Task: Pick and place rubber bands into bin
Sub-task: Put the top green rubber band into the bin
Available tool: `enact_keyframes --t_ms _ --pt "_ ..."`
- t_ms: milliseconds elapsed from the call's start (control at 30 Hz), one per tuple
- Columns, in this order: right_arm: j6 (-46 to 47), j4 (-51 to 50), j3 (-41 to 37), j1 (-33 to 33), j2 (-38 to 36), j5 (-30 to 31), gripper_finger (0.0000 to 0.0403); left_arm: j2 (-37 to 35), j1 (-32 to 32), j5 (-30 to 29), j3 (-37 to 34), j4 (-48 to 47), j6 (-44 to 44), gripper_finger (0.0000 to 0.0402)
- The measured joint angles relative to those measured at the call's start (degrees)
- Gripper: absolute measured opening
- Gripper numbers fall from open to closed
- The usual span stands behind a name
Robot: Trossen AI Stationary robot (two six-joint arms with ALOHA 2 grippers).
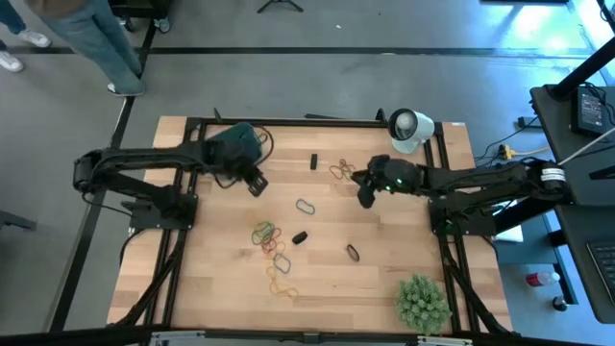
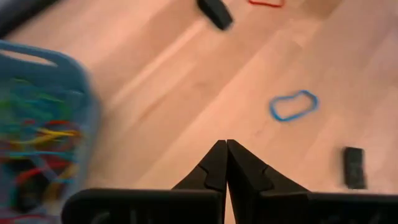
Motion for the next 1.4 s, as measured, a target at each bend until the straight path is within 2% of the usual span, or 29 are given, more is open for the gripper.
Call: enact_keyframes --t_ms 133,300,467,600,700,800,1033,1133,1400 --pt "-1.92 -8.09 10.21 -3.34 7.72 -2.89 0.012 -0.15 -3.02 0.06 -5.41 7.07 -3.83 0.0002" --pt "-1.45 -29.42 26.51 -6.91 20.77 -6.05 0.0155 -0.81 -4.96 -0.02 -9.13 11.77 -3.63 0.0002" --pt "1.4 -48.57 41.7 -9.86 35.19 -7.81 0.016 -0.9 -4.59 0.0 -9.24 12.24 -1.38 0.0002" --pt "5.11 -55.5 48.59 -11.85 43.84 -8.97 0.0161 -1.2 -3.72 1.13 -9.24 12.04 1.2 0.0002" --pt "5.74 -55.16 50.74 -12.98 47.45 -11.9 0.0161 -1.45 -2.66 3.27 -9.24 12.01 3.37 0.0002" --pt "7.48 -55.04 51.49 -14.05 49.37 -12.2 0.0161 -1.55 -1.71 4.4 -9.24 12.0 4.85 0.0002" --pt "11.49 -54.93 50.5 -15.92 49.96 -14.3 0.0158 -2.34 1.53 6.16 -9.24 12.07 9.91 0.0002" --pt "11.96 -54.56 50.29 -15.93 49.93 -15.02 0.0138 -2.71 3.14 6.34 -9.24 12.09 11.12 0.0002" --pt "12.07 -53.61 49.57 -15.6 50.55 -15.04 0.0054 -2.97 7.23 10.39 -9.24 12.28 13.73 0.0002"
